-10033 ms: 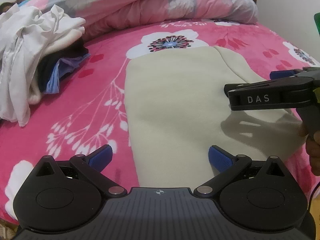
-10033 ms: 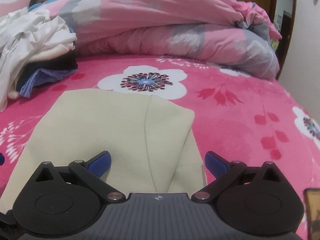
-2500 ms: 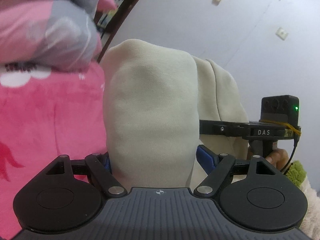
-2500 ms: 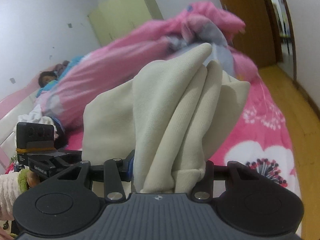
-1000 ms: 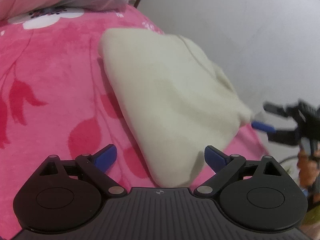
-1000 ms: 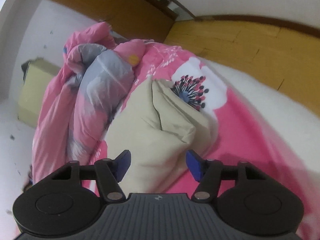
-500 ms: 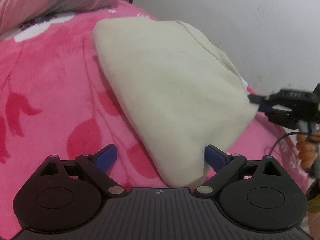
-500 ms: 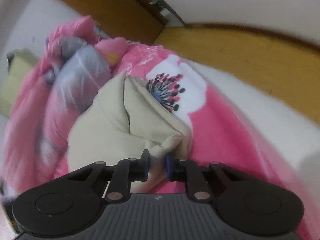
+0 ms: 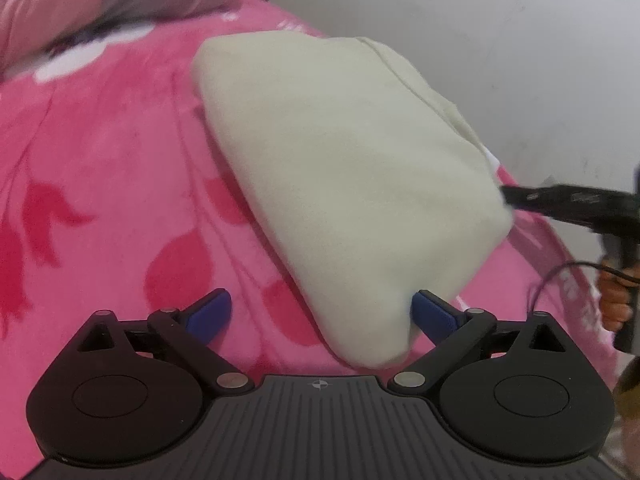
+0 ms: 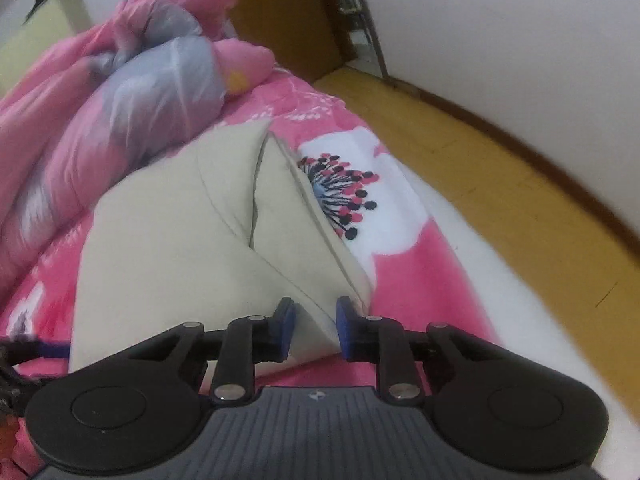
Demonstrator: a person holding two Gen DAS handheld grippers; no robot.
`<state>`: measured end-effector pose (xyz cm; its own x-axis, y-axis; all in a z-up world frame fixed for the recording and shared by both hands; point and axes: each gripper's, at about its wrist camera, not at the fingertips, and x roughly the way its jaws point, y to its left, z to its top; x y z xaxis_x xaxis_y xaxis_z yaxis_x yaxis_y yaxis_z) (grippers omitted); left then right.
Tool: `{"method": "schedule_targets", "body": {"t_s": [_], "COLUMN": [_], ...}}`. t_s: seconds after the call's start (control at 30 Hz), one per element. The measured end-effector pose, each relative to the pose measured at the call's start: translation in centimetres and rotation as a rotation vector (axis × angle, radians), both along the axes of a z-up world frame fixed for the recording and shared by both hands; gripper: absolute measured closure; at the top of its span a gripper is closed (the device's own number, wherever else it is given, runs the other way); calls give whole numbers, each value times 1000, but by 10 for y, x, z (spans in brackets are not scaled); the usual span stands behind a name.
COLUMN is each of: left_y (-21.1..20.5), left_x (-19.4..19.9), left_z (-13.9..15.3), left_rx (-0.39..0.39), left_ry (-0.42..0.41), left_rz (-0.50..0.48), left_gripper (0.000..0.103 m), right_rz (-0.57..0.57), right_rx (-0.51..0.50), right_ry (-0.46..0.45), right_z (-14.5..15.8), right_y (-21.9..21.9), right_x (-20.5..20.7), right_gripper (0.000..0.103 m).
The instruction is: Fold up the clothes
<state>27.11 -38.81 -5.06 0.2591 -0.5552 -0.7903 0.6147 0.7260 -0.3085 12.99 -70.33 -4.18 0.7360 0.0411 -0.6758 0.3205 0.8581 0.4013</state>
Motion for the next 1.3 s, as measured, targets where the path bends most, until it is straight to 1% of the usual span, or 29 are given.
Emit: {"method": "schedule_targets", "body": {"t_s": [0.03, 0.07, 0.13, 0.2, 0.33, 0.4, 0.47, 0.5, 0.6, 0.67, 0.7, 0.73, 0.77, 0.8, 0.87, 0.9, 0.93, 1.0, 1.03, 1.1, 1.23, 1.3], "left_y": [4, 8, 18, 30, 57, 72, 88, 97, 119, 131, 136, 140, 143, 144, 145, 146, 146, 146, 147, 148, 149, 147], "left_x": [-1, -5, -13, -22, -53, -76, -97, -109, -142, -161, -171, -177, -183, -189, -200, -206, -211, -223, -227, -234, -247, -251], "left_z": [7, 16, 35, 58, 114, 142, 168, 178, 197, 198, 196, 192, 189, 186, 182, 180, 177, 175, 174, 174, 177, 179], "left_rx": [8, 21, 51, 66, 58, 63, 58, 47, 4, -42, -62, -76, -87, -87, -83, -80, -77, -59, -48, -29, -7, 21], "left_ry": [-8, -37, -99, -145, -247, -308, -361, -377, -403, -408, -403, -394, -386, -383, -392, -402, -412, -441, -455, -479, -558, -608], "left_rz": [7, 9, 14, 23, 7, -9, -23, -25, -21, -6, 9, 18, 27, 34, 34, 29, 25, 14, 18, 30, 74, 115], "left_gripper": [9, 9, 9, 9, 8, 6, 4, 2, 0, 0, 0, 0, 0, 0, 0, 0, 0, 0, 0, 0, 0, 0], "right_rz": [-23, -29, -21, -18, -6, -3, -2, -5, -19, -24, -26, -28, -31, -34, -43, -48, -50, -55, -57, -64, -88, -99], "right_rx": [18, -5, -91, -160, -280, -313, -320, -316, -269, -250, -244, -247, -261, -276, -296, -304, -311, -335, -349, -374, -397, -420], "right_ry": [-18, -36, -61, -80, -137, -164, -200, -218, -245, -258, -264, -269, -272, -278, -298, -307, -312, -320, -320, -322, -315, -313], "right_z": [11, 25, 56, 89, 150, 170, 183, 187, 186, 181, 178, 175, 172, 170, 166, 164, 163, 162, 162, 164, 169, 172], "right_y": [-3, -2, 4, 10, 37, 54, 72, 82, 109, 129, 139, 150, 161, 173, 193, 202, 210, 223, 228, 237, 242, 244], "right_x": [-8, -18, -44, -77, -147, -175, -205, -219, -249, -262, -267, -272, -276, -279, -285, -289, -292, -297, -297, -296, -293, -292], "right_gripper": [80, 80, 80, 80, 79, 79, 79, 78, 75, 67, 60, 56, 56, 55, 41, 28, 23, 19, 13, 8, 4, 3]}}
